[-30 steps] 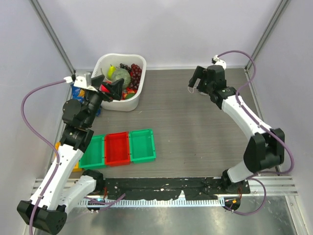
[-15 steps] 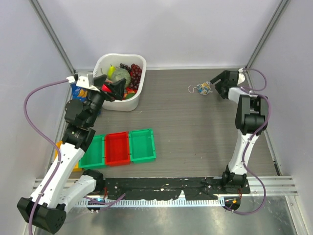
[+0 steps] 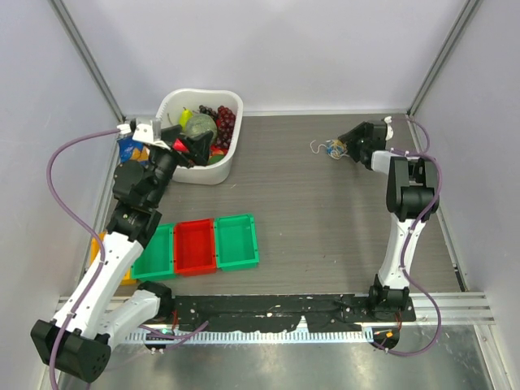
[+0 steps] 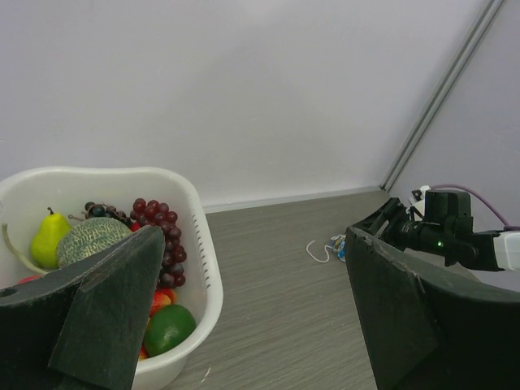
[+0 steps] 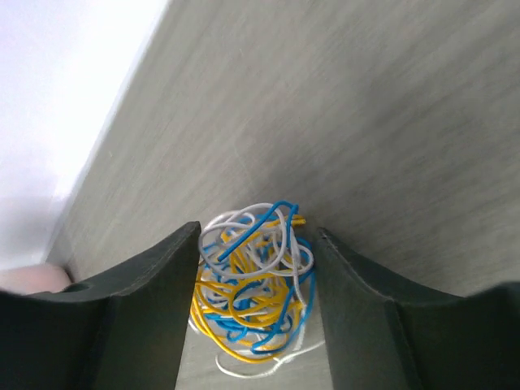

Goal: Untangle the cables

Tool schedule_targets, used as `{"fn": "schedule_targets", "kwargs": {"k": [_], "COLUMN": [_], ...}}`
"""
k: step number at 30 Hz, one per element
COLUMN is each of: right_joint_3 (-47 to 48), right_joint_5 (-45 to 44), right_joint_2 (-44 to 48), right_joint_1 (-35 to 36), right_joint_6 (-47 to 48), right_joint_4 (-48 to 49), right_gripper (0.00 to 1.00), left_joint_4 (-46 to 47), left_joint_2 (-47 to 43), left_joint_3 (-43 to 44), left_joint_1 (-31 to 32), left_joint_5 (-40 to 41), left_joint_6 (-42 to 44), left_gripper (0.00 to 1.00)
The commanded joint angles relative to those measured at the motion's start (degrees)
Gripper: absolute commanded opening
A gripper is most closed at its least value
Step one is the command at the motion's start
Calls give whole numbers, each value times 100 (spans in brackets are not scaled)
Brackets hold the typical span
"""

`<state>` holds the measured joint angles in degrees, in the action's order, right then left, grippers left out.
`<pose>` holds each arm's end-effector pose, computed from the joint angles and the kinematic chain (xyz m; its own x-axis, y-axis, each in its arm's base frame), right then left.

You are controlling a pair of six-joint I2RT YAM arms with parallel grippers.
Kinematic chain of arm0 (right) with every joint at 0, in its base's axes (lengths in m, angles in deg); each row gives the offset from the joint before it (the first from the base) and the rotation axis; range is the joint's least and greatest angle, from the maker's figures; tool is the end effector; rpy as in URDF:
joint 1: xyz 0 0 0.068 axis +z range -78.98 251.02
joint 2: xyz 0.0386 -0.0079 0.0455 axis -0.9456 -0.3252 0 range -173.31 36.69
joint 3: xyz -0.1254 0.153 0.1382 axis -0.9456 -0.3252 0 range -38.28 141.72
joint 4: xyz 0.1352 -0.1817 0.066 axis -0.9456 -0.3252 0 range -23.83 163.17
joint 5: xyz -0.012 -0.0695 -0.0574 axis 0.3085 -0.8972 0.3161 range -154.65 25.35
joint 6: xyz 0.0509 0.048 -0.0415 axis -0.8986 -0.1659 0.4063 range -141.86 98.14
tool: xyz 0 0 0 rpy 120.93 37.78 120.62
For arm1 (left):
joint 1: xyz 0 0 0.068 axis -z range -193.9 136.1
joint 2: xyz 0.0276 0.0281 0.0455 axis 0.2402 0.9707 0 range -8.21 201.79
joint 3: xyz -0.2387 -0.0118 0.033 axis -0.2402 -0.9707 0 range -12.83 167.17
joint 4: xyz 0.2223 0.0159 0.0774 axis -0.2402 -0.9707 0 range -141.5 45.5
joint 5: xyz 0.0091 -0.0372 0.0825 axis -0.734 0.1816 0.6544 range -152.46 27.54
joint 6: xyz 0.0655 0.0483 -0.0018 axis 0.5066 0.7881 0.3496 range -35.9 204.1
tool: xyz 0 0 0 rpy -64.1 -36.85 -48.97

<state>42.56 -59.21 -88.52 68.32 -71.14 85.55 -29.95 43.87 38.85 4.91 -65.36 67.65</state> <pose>0.4730 -0.0158 0.1169 -0.3705 0.7728 -0.5153 0.3792 0.6323 0.6756 0.2222 -0.0794 0.3899 0.1178 -0.3389 -0.9334 0.4188 0.8692 -0.2628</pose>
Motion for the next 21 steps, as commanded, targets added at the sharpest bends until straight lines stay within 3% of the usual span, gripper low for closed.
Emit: {"fn": "schedule_targets", "kwargs": {"k": [1,2,3,4,6,9,15,21], "right_joint_3": [-568,-639,-726,-806,-1139,-2007,-3704,-4260], "right_joint_5": [-42,-42,1,45,142,221,617,1047], "right_joint_2": [479,567,620,760,1145,1805,3789,5004], "right_joint_1": [235,252,270,270,470,674,999,1359], "right_joint_6": [321,392,479,506,551,586,471,1025], "right_joint_4": [-16,-104,-148,-227,-236,-184,10,-1122], "right_gripper": [54,39,35,23,11,1,1,1], "left_joint_4": [347,347,330,295,146,-267,-251,-953], "left_joint_2": [83,118,154,189,355,724,1313,2507], "left_joint_3": [35,44,61,79,210,491,589,1431], "left_joint_1": [26,26,26,35,26,26,26,53], "left_joint_5": [-106,-123,-167,-194,-238,-273,-834,-2115], "left_joint_6": [-87,-95,-122,-131,-227,-437,-1201,-2054], "left_gripper": [96,96,95,93,92,89,84,70]}}
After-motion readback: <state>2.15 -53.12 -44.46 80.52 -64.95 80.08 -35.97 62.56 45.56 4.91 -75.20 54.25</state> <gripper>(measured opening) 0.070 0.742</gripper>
